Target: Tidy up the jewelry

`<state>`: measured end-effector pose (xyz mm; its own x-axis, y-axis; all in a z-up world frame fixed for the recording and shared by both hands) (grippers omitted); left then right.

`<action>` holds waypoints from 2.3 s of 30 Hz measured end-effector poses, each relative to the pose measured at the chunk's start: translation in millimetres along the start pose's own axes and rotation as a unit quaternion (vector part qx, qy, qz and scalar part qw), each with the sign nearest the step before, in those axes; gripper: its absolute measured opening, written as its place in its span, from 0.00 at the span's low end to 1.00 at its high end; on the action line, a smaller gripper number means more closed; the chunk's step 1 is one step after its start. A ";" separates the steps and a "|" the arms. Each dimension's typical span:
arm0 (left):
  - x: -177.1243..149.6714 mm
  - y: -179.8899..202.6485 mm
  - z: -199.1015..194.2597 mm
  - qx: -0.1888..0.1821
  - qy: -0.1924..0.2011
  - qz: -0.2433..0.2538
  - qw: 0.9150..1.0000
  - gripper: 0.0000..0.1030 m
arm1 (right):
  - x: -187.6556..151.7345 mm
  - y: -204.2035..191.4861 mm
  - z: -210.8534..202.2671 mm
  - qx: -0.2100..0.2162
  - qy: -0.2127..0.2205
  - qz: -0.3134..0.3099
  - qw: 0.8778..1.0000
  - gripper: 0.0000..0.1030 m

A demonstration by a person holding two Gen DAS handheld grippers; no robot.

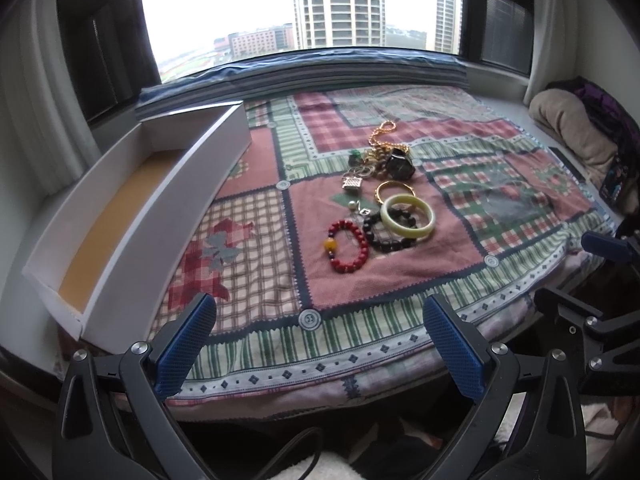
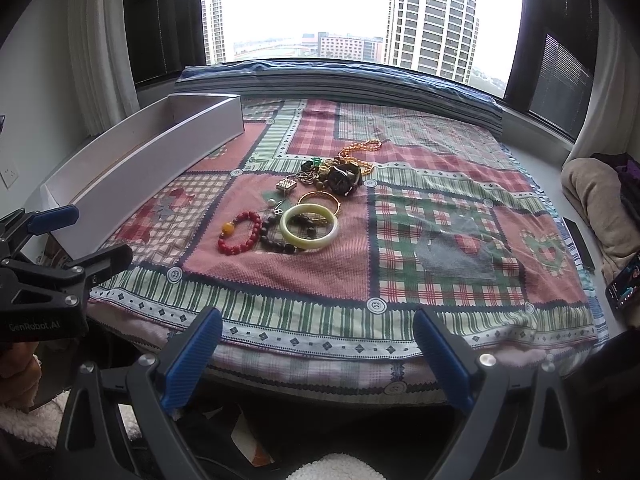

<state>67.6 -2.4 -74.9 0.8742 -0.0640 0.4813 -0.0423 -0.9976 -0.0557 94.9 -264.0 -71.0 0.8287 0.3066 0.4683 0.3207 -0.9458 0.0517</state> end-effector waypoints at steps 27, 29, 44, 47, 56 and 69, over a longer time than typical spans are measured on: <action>-3.5 -2.0 0.1 0.000 -0.001 -0.004 1.000 1.00 | 1.1 -5.9 -2.6 -0.001 0.007 -0.003 1.000 0.95; -4.0 -2.6 0.4 0.000 -0.001 -0.004 1.000 1.00 | 1.1 -6.0 -2.4 -0.001 0.007 -0.003 1.000 0.95; -4.8 -5.7 4.0 -0.004 -0.001 -0.006 1.000 1.00 | 0.6 -7.3 -2.4 0.000 0.007 -0.004 1.000 0.95; -4.9 -6.7 4.9 -0.003 -0.002 -0.006 1.000 1.00 | 0.1 -8.3 -2.3 0.000 0.008 -0.004 1.000 0.95; -5.2 -5.1 0.6 -0.007 0.006 -0.004 1.000 1.00 | 2.2 -8.8 -6.2 -0.009 0.012 -0.004 1.000 0.95; -0.9 -6.8 10.4 -0.009 -0.004 -0.010 1.000 1.00 | 6.6 15.2 0.5 -0.054 0.008 0.013 0.998 0.95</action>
<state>72.2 4.8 -84.1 0.8783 -0.0442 0.4760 -0.0341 -0.9990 -0.0299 105.4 -276.4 -67.6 0.8279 0.2817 0.4849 0.2482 -0.9594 0.1336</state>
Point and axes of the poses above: each gripper's, at about its wrist camera, not at the fingertips, and z roughly the way its jaws point, y to its right, x to its top, the point moved 10 cm from there along z, roughly the way its jaws point, and after that the axes turned 13 degrees about -y, right-handed, at the moved point
